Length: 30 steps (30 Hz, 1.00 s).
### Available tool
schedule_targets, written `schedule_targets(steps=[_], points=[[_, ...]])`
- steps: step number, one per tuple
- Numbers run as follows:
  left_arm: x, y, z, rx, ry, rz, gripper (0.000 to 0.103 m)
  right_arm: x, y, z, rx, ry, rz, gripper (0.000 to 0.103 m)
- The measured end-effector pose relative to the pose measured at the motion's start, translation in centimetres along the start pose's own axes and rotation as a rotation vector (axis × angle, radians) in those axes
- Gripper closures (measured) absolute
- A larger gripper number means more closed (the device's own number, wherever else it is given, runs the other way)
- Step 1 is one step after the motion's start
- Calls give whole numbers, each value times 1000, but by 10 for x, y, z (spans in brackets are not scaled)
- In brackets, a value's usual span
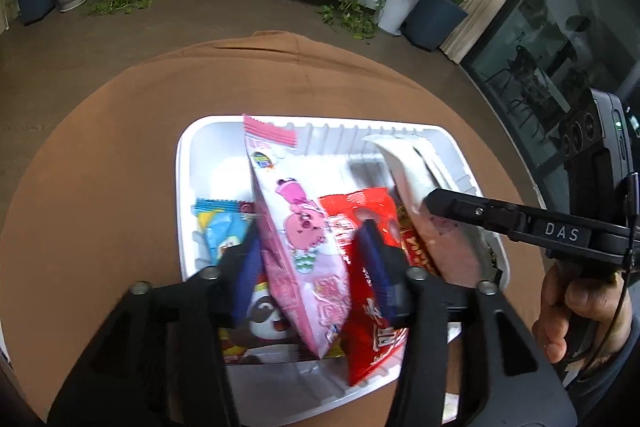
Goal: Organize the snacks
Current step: 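Lower both snacks into the tray and open both tools, then lower the left tool to the blue Oreo bar and grasp it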
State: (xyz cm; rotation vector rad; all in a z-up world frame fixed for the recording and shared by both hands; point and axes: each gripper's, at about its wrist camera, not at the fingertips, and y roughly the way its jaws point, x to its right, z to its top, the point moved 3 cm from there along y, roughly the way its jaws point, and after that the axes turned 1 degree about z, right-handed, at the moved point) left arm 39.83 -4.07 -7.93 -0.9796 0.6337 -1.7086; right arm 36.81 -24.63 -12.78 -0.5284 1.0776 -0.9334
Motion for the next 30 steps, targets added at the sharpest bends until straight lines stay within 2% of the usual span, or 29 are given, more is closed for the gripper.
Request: schedule_targets(steps=[4, 9, 11, 13, 16, 18, 21, 25, 28, 30], points=[[9, 4, 1, -3, 13, 3, 42, 0, -10, 0, 17, -9, -14, 83], [11, -6, 0, 9, 18, 4, 38, -2, -24, -2, 45, -15, -10, 74], [7, -14, -1, 27, 15, 11, 27, -6, -36, -5, 68, -19, 11, 66], [4, -28, -2, 60, 3, 11, 21, -11, -54, -11, 109, -36, 11, 42], [2, -51, -9, 105, -11, 18, 6, -19, -81, -23, 172, -67, 29, 30], [4, -68, -17, 131, -5, 16, 2, -24, -101, -35, 205, -87, 36, 26], [6, -98, -36, 174, 5, 35, 0, -28, -130, -57, 262, -116, 43, 18], [2, -137, -74, 237, -34, 41, 0, -29, -160, -96, 319, -153, 31, 12], [-4, -149, -110, 237, -64, 56, 0, -23, -171, -131, 321, -155, 26, 12], [-9, -149, -134, 208, -95, 47, 0, -19, -174, -150, 315, -146, 26, 12]])
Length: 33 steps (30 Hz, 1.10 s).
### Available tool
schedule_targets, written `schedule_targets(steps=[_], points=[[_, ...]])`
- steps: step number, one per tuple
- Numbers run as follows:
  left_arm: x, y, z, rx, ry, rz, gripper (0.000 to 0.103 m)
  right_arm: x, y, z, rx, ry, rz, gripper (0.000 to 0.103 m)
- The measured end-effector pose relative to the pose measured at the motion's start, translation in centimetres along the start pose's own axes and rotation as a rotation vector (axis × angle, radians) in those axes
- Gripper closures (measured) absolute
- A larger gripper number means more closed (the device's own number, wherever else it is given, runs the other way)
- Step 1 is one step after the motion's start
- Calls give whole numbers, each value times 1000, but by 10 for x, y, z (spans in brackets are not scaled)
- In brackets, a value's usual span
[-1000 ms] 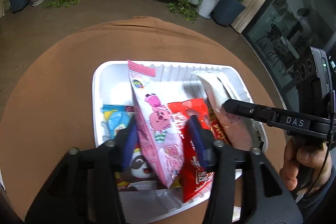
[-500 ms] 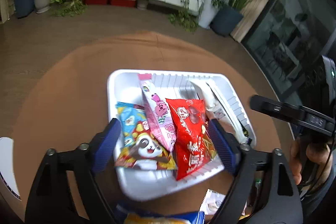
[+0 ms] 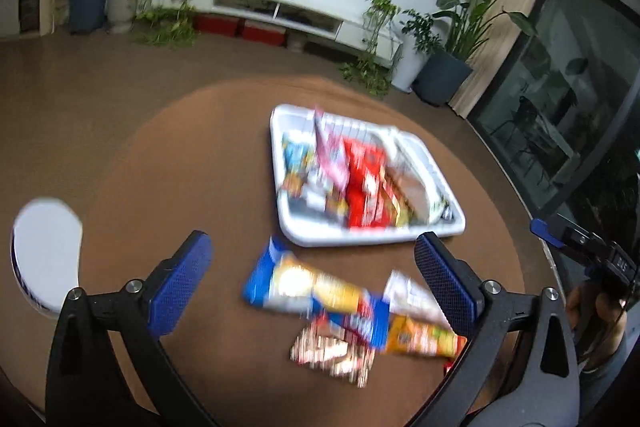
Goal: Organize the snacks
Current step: 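Lower the left tool to the blue Oreo bar and grasp it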
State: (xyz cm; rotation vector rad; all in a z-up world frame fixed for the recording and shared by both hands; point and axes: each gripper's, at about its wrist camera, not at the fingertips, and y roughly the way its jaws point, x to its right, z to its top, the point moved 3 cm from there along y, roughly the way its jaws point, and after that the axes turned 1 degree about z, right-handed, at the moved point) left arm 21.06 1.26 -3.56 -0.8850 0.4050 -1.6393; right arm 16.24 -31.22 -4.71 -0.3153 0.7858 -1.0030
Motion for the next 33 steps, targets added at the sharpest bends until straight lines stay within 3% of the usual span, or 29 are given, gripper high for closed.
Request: schedule_targets(steps=[6, 11, 20, 25, 33], points=[[-23, -3, -59, -86, -137, -9, 0, 0, -19, -52, -4, 30, 7, 12], [-21, -1, -73, -107, -154, -3, 0, -8, -19, -76, -35, 10, 6, 12], [-5, 19, -59, -136, -179, 19, 0, -19, -16, -93, -46, -12, 1, 12], [-9, 38, -47, -155, -242, 65, 0, -21, -13, -97, -55, -16, 9, 12], [2, 78, -33, -239, -168, 176, 2, -23, -13, -99, -41, -30, 18, 12]])
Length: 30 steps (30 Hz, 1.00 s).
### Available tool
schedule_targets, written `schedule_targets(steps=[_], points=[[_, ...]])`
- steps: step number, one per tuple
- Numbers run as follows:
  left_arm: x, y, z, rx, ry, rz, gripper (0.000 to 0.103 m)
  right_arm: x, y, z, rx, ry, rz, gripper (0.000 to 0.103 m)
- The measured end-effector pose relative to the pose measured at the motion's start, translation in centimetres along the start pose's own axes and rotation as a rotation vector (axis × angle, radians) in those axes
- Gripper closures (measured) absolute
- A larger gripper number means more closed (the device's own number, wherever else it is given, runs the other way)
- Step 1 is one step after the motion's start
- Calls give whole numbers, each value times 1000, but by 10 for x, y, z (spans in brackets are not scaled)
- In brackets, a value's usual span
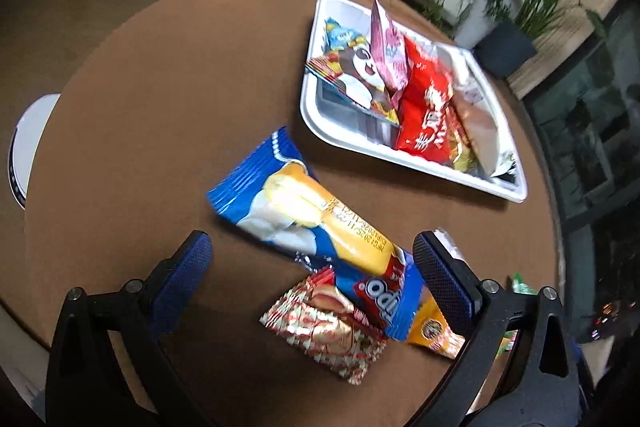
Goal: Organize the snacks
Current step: 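Lower the left tool to the blue Oreo bar and grasp it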
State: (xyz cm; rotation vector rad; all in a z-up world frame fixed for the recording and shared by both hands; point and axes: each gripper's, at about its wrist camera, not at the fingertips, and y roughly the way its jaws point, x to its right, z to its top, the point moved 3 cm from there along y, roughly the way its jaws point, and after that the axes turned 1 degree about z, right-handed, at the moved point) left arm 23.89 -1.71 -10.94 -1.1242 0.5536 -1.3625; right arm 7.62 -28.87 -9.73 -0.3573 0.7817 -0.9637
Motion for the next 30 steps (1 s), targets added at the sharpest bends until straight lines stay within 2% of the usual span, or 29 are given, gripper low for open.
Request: schedule_targets(steps=[4, 6, 10, 13, 14, 24, 27, 29, 30], points=[[11, 19, 5, -46, 54, 54, 4, 3, -1, 1, 6, 9, 1, 12], [16, 24, 6, -40, 83, 82, 6, 5, -1, 0, 9, 12, 3, 12], [26, 29, 8, -33, 141, 101, 21, 5, -2, 0, 14, 6, 0, 12], [31, 29, 9, -28, 161, 84, 40, 4, -4, -1, 21, 2, -4, 12], [31, 29, 10, -29, 162, 82, 43, 3, -4, -1, 21, 0, -7, 12], [40, 36, 16, -30, 249, 70, 51, -9, -2, -1, -6, -78, -22, 12], [35, 34, 17, -33, 264, 51, 60, -15, 4, 1, -33, -128, -15, 12], [31, 33, 18, -37, 270, 33, 71, -20, 10, 4, -65, -184, -14, 12], [27, 31, 18, -37, 272, 28, 72, -23, 12, 5, -77, -211, -10, 13]])
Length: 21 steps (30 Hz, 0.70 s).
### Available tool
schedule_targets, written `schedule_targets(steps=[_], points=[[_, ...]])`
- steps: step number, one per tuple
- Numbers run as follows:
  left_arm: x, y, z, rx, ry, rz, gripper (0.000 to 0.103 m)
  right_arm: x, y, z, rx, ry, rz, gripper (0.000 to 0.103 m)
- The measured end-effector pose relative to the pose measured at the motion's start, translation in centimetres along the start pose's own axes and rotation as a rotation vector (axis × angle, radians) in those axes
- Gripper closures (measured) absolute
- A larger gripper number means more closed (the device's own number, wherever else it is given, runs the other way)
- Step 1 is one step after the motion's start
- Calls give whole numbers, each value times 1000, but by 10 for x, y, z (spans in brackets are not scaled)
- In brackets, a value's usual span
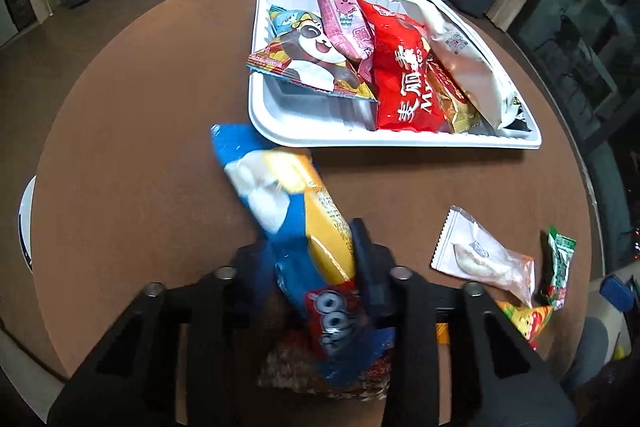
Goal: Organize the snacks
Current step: 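Lower the left tool to the blue Oreo bar and grasp it, then grasp the orange stick snack with the right tool while the left tool holds the blue bar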
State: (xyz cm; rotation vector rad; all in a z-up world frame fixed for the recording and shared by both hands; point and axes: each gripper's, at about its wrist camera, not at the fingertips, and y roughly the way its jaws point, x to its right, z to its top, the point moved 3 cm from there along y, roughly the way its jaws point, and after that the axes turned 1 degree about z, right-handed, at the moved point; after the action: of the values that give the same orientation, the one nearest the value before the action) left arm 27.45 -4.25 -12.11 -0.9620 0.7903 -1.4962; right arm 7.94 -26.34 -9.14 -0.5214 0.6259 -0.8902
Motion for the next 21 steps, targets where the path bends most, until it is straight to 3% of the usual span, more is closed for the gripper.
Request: schedule_targets(steps=[5, 11, 16, 21], points=[[-16, -8, -10, 5, 3, -23, 73, -15, 19, 6, -94, -166, 21, 14], [-32, -23, -22, 22, 3, -56, 73, -28, 59, 4, -268, -334, 30, 27], [-46, -47, -27, 68, -21, -108, 73, -34, 81, 2, -359, -402, 67, 44], [-59, -62, -38, 88, -50, -157, 74, -36, 94, 3, -426, -442, 56, 48]])
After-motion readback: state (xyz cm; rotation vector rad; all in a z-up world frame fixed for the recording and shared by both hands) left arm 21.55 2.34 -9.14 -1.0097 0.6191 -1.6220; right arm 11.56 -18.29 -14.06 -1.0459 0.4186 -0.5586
